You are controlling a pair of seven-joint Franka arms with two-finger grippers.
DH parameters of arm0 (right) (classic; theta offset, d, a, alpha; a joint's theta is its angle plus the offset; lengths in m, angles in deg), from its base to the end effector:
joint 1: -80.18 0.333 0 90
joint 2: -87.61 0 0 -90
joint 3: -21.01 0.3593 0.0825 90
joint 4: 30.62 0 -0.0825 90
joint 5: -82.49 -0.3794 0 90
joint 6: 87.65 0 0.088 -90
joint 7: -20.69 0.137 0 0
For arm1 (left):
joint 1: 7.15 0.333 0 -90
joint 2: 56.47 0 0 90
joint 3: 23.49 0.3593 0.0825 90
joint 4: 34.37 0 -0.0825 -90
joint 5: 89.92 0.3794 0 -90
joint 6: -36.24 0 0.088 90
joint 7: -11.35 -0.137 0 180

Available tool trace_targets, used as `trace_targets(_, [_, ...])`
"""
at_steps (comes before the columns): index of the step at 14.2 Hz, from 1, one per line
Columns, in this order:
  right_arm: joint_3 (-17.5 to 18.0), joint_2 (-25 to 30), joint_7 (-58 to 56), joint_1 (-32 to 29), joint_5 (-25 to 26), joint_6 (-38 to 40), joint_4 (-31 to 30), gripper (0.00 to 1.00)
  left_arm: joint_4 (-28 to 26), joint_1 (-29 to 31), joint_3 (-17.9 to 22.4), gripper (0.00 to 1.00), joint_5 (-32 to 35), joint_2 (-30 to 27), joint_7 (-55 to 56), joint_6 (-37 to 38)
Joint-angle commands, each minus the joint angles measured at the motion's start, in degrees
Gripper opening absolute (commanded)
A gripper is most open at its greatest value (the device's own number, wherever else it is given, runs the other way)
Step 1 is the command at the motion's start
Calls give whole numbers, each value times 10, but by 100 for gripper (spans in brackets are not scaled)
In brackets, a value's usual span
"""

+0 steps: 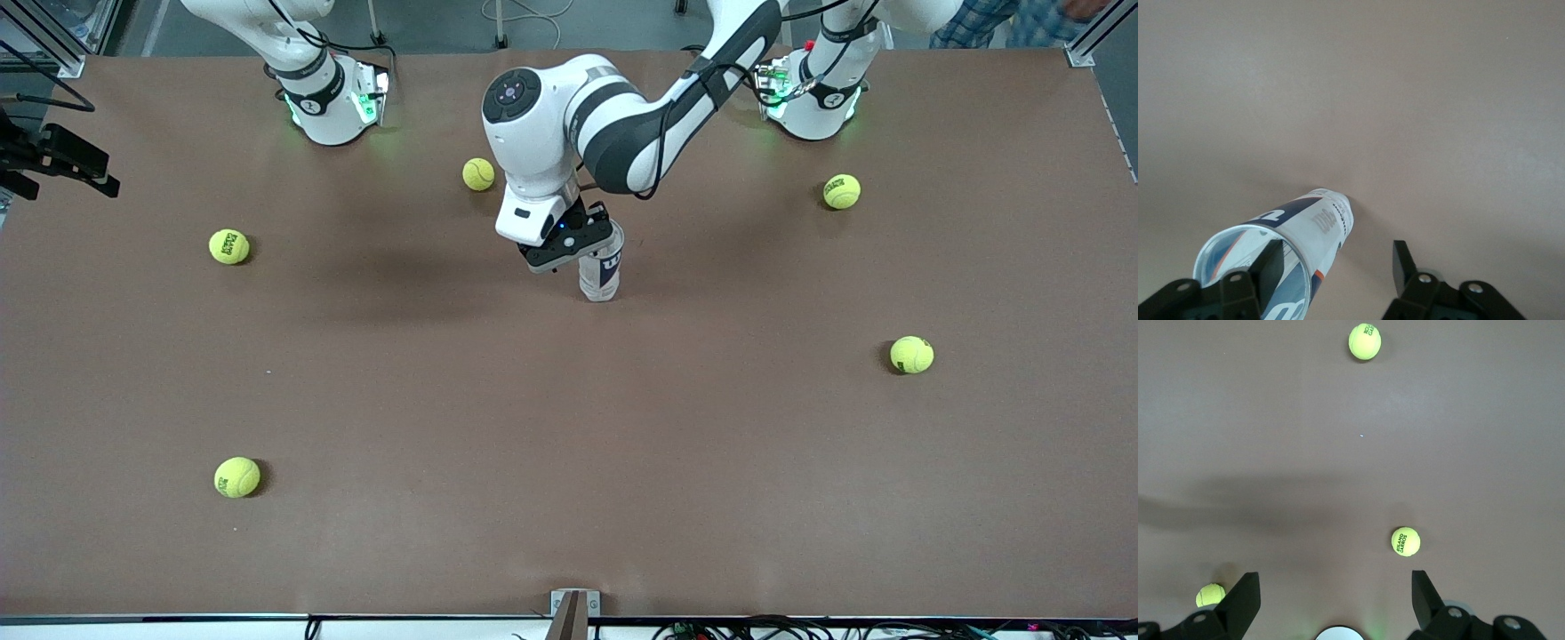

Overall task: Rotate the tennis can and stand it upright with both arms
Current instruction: 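Lower the upright can onto the table and open the left gripper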

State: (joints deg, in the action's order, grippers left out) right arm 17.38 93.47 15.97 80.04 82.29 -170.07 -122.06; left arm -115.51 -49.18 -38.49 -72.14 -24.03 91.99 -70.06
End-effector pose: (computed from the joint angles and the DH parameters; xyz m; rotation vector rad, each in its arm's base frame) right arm 0.4965 -0.0342 0.6686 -3.1263 -0.0273 0.0852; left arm 0.4443 -0.5608 0.3796 -2.9412 -0.5055 -0.1543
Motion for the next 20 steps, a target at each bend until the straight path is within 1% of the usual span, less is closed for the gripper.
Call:
trace_targets(1, [-3,19,8,6,0,-7,-21,100,1,-8,1,76,3,-25,6,37])
trace_targets(3, [-3,19,8,6,1,-7,-21,100,1,-2,2,76,-7,-49,0,57])
trace_targets(5, [-3,19,8,5,1,-7,-21,100,1,6,9,75,-10,-74,-4,61])
trace_targets(7, [-3,19,9,4,0,-8,-21,100,1,56,5,76,-13,-93,-34,61])
trace_targets(9, [-3,19,9,3,1,-7,-21,100,-4,92,6,87,-26,-117,-77,62])
trace_targets(10, [-3,19,8,3,0,-8,-21,100,-5,116,5,95,-26,-123,-88,64])
trace_targets(11, [-3,19,8,2,0,-8,-21,100,-4,134,4,100,-28,-127,-100,67])
trace_targets(13, [-3,19,8,2,0,-8,-21,100,-4,180,4,100,-47,-143,-146,67])
trace_targets(16, [-3,19,8,1,0,-7,-21,100,-4,247,4,100,-80,-177,-256,97])
trace_targets(20, [-3,19,8,0,0,-7,-22,100,-4,313,4,100,-98,-205,-376,112])
